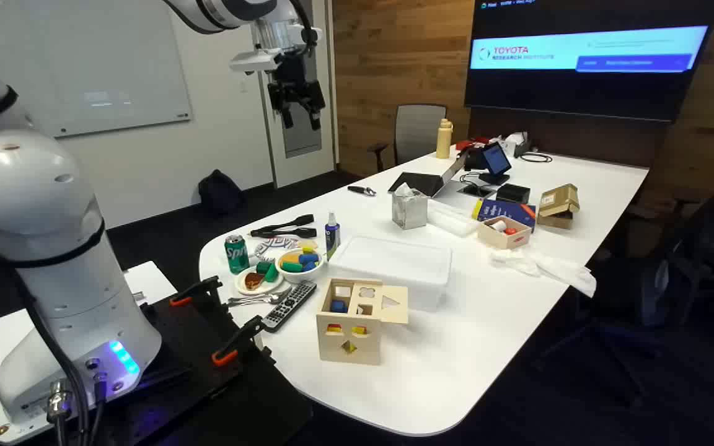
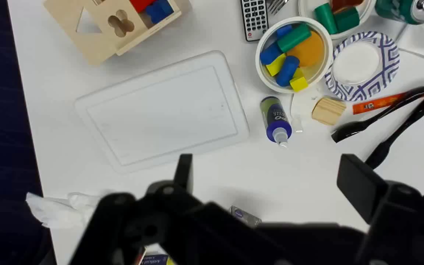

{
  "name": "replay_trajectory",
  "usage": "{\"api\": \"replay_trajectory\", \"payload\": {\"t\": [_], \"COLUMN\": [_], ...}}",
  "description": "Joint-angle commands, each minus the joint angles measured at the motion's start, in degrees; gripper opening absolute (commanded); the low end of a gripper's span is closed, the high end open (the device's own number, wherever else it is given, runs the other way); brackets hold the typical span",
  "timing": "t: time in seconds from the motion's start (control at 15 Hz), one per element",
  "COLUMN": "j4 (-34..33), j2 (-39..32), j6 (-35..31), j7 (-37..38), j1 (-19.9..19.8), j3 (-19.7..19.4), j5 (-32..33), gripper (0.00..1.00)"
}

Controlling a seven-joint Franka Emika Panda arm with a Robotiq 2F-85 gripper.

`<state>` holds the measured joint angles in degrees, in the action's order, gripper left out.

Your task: Fully close the wooden box by sliding the lid

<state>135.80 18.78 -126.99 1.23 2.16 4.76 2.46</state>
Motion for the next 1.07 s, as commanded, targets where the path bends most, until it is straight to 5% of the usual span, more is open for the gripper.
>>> {"api": "replay_trajectory", "payload": {"t": [0.0,0.6,1.0], "j4": [-0.1,-6.1,-12.3], "j2": [0.0,-18.2,-33.8], "j6": [0.2,-13.6,-23.9], "j7": [0.1,3.2,13.6], "j1": [0.4,-10.3,-12.8], "j3": [-0.3,-14.3,-16.4], "j5": [0.1,-6.4,-13.0], "gripper": [1.00,1.00,1.00]}}
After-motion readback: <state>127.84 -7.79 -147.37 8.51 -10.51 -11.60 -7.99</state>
